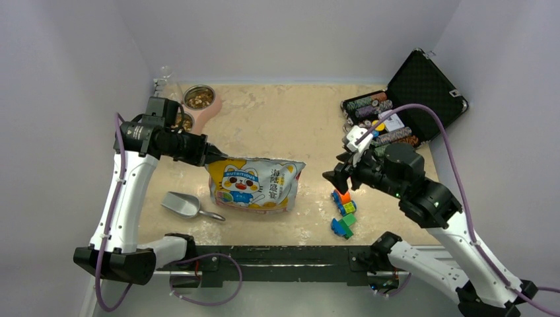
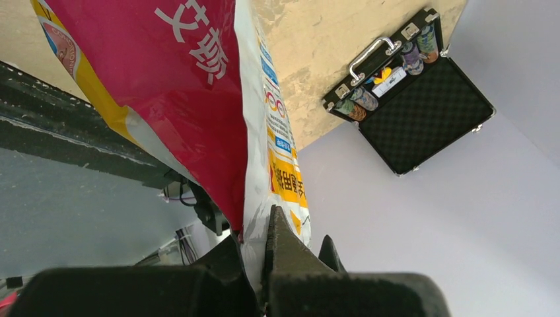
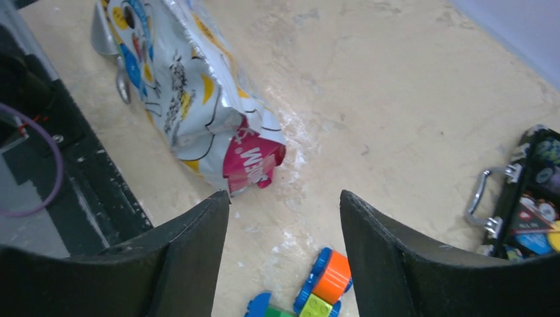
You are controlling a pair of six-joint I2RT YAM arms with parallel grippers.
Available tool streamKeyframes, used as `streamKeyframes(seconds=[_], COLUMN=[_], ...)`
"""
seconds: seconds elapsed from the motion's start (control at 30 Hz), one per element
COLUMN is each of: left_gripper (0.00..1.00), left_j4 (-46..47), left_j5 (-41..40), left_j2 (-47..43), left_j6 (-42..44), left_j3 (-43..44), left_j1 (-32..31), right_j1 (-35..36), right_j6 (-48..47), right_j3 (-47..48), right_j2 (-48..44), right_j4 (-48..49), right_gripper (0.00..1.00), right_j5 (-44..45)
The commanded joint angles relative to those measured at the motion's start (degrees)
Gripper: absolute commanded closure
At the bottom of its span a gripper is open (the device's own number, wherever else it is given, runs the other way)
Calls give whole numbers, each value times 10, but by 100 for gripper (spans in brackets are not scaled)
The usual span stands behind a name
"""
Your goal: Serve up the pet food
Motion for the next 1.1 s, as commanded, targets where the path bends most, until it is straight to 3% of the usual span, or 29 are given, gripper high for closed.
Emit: streamKeyframes(seconds=[0.0,0.27,0.43,0.6,0.87,0.97,1.07], left_gripper=[100,100,100,100,100,100,100], left_j4=[33,37,61,72,90,104,129], left_j5=[-10,12,24,32,21,16,13], left_j2=[-20,-19,-35,-36,-46,-49,-55], left_j6=[13,17,4,-6,-40,-62,-87], left_j3=[17,1,-23,-28,-33,-43,-61], left_j1=[10,9,9,8,-4,-16,-31], right_j1=[-29,-29,-12,78,161,170,181], right_j6=[27,6,-28,-87,-144,-162,-186], right_j3=[-47,-33,12,77,222,228,221], right_j2=[-2,75,147,221,351,365,364], right_j4=[116,210,196,172,83,67,54], right_gripper=[35,39,39,39,54,65,66], right_j5=[-180,-217,-248,-135,79,120,114])
